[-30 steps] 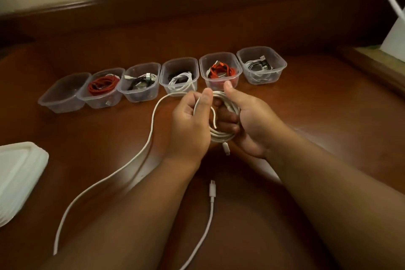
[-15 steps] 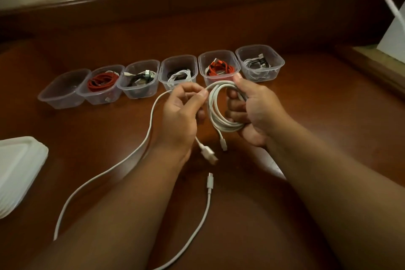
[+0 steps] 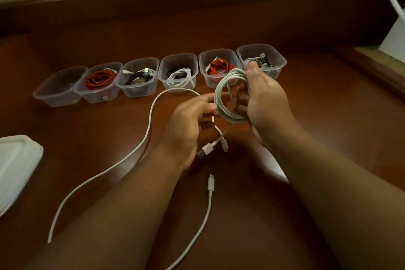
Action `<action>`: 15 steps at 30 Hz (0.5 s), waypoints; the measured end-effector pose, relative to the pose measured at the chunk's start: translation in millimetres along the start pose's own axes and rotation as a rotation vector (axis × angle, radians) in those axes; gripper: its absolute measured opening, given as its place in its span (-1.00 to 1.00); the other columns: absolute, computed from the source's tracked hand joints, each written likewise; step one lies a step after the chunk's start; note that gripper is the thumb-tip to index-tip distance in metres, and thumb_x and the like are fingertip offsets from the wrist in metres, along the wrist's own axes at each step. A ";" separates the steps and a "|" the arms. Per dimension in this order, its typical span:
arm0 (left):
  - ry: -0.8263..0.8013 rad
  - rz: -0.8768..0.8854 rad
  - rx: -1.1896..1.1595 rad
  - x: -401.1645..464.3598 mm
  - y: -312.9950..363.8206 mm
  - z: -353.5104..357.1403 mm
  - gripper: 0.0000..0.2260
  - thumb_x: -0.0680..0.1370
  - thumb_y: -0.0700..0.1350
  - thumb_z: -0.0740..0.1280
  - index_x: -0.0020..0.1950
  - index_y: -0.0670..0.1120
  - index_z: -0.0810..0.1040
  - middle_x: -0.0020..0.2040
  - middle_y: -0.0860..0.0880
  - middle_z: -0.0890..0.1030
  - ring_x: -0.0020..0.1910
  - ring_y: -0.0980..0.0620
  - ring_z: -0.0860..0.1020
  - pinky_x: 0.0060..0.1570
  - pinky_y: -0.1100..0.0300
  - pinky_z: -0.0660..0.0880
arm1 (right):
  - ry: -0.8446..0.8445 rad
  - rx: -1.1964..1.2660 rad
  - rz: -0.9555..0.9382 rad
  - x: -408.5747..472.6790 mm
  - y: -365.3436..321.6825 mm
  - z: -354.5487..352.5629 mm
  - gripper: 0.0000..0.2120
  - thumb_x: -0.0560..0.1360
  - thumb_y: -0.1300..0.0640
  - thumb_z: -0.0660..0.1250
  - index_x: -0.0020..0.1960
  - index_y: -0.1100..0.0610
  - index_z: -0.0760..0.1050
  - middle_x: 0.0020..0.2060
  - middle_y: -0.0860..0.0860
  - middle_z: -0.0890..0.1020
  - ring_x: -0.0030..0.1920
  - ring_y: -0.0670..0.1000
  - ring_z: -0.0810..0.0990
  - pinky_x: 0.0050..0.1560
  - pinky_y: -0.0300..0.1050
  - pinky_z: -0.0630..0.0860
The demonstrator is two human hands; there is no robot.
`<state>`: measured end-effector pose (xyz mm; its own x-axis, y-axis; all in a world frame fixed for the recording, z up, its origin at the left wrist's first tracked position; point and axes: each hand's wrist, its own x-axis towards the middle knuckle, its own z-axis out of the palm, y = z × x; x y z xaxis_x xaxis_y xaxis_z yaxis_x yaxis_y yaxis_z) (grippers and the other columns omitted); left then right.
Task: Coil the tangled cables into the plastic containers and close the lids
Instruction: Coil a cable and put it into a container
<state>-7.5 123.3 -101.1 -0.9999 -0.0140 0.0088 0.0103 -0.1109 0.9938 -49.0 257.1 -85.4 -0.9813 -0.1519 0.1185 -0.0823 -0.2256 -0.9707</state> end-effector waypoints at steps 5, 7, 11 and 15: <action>-0.084 -0.056 -0.138 -2.4 3.1 2.0 -0.80 0.41 -0.14 0.36 0.00 -0.08 0.67 -0.08 -0.07 0.69 -0.06 0.02 0.63 0.06 0.07 0.46 | 0.017 -0.305 -0.202 3.0 7.2 -3.5 -0.63 0.68 -0.07 0.06 -0.13 0.06 0.52 -0.24 0.18 0.62 -0.16 0.19 0.62 -0.05 0.21 0.56; -0.108 -0.078 -0.203 -3.4 3.7 3.0 -0.84 0.40 -0.16 0.38 -0.04 -0.08 0.62 -0.14 -0.05 0.66 -0.06 -0.01 0.60 0.20 -0.08 0.42 | 0.007 -0.380 -0.245 3.8 9.9 -2.9 -0.64 0.68 -0.06 0.06 -0.14 0.03 0.51 -0.30 0.06 0.59 -0.25 0.08 0.58 -0.14 0.15 0.52; -0.042 -0.033 -0.177 -4.0 5.1 11.2 -0.81 0.46 -0.36 0.40 -0.08 -0.10 0.50 -0.24 -0.05 0.60 -0.07 -0.12 0.60 0.18 -0.11 0.52 | -0.019 -0.360 -0.169 7.2 15.6 -0.8 -0.62 0.66 -0.11 0.08 -0.06 0.08 0.56 -0.15 0.18 0.66 -0.08 0.20 0.64 0.01 0.27 0.56; 0.117 0.071 0.222 -2.1 0.6 10.2 -0.75 0.56 -0.27 0.37 0.17 0.00 0.58 0.02 0.01 0.64 0.11 -0.02 0.62 0.10 0.03 0.61 | -0.011 -0.390 -0.152 11.0 19.3 -5.4 -0.62 0.66 -0.13 0.06 -0.02 0.06 0.55 -0.13 0.18 0.66 -0.06 0.18 0.65 0.03 0.28 0.56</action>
<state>-5.6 133.3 -99.4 -0.9883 -0.1303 0.0796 0.0647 0.1150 0.9913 -62.3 256.3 -103.9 -0.9511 -0.1555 0.2670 -0.2881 0.1347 -0.9481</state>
